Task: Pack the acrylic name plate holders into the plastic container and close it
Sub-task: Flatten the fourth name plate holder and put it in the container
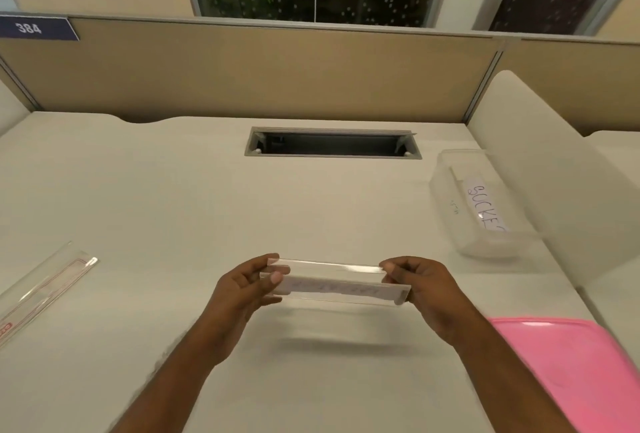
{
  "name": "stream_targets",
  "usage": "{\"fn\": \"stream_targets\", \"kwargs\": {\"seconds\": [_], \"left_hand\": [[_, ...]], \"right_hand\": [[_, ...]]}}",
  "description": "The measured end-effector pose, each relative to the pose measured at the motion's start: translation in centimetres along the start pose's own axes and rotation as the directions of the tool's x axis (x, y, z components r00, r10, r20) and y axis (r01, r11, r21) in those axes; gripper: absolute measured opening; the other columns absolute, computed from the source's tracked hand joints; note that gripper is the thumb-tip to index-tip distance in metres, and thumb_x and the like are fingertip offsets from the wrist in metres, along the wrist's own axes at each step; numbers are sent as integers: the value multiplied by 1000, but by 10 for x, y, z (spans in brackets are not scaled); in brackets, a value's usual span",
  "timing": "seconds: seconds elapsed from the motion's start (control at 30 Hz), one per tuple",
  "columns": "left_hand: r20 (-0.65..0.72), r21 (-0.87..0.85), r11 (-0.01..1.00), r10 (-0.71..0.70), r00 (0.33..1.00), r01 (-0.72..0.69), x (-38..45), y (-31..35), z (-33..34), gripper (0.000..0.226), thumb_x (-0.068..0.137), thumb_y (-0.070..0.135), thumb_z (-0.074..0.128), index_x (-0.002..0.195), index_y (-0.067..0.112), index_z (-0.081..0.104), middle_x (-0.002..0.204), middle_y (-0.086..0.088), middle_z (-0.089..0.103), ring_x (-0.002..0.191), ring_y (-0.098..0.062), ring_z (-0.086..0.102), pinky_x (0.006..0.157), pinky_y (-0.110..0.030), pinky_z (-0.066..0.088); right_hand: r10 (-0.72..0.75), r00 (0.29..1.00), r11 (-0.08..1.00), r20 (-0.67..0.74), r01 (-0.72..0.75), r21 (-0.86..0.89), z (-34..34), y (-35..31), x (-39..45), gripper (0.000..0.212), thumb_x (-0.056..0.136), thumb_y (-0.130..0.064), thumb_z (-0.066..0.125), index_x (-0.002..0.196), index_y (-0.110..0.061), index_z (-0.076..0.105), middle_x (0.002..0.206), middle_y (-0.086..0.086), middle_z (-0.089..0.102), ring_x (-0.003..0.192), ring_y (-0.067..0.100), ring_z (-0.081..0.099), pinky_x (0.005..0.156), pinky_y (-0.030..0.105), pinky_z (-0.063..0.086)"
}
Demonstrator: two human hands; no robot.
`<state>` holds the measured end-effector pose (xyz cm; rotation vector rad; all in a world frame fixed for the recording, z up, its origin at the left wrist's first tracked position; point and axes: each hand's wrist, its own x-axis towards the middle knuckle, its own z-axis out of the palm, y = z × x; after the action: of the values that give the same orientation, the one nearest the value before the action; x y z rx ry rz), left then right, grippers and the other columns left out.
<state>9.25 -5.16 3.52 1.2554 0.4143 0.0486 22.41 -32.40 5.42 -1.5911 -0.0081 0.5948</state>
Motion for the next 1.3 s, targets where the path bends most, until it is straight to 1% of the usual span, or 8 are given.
{"fn": "stream_targets", "kwargs": {"seconds": [0.1,0.27,0.47,0.73,0.87,0.97,1.07,1.3], "left_hand": [[-31,-56,994,-98,995,96,-1,-2,5,67,62,47,86,117,14,69,112,-10,74,94,-26,71,81,-34,53],[-47,-103,975,-203,978,198,-3,0,9,37,74,41,77,102,17,78,105,-10,74,88,-21,71,79,-32,53],[-114,-164,966,-222,968,202,-6,5,9,34,72,41,79,97,18,80,97,-9,74,81,-22,70,79,-34,53],[-117,-107,972,-223,968,211,-12,9,8,34,75,41,78,101,20,79,103,-9,75,85,-21,71,81,-34,54],[-86,51,983,-170,982,175,-15,17,4,53,68,48,77,110,16,74,109,-4,75,101,-21,69,89,-34,49],[-75,307,944,-99,992,118,-12,35,-1,65,58,51,81,115,23,68,110,10,73,110,-8,63,88,-23,43],[20,566,824,-17,1000,2,-7,60,0,68,60,51,83,123,36,61,120,22,67,115,14,52,97,-17,37],[321,833,492,-59,945,-252,14,96,50,86,57,62,85,133,39,55,124,29,63,115,15,53,98,-11,39]], "right_hand": [[62,998,992,14,-63,106,-4,-3,2,19,91,-20,64,93,-4,75,92,14,72,65,25,61,57,31,49],[137,981,979,137,-155,133,-11,-3,4,52,80,-49,65,100,-2,74,93,21,71,71,30,67,71,38,53],[131,962,963,238,-180,201,-8,-5,4,61,79,-46,65,113,4,65,100,25,62,76,31,65,70,38,54],[83,968,980,237,-122,157,-1,-6,3,49,72,-32,75,106,4,70,99,23,66,74,28,67,75,37,57],[3,976,975,216,-51,216,0,-14,2,43,66,-27,78,100,-1,73,98,18,71,82,27,69,70,34,58],[-79,970,987,228,45,152,0,-28,1,48,62,-26,81,105,-6,72,98,16,68,90,25,68,71,33,56],[-160,950,985,269,172,-22,2,-43,1,50,61,-21,88,108,-13,72,85,8,66,81,17,64,74,28,53],[-223,905,898,362,335,-284,25,-69,2,43,64,-23,88,104,-30,73,83,2,69,77,10,64,72,24,56]]}}
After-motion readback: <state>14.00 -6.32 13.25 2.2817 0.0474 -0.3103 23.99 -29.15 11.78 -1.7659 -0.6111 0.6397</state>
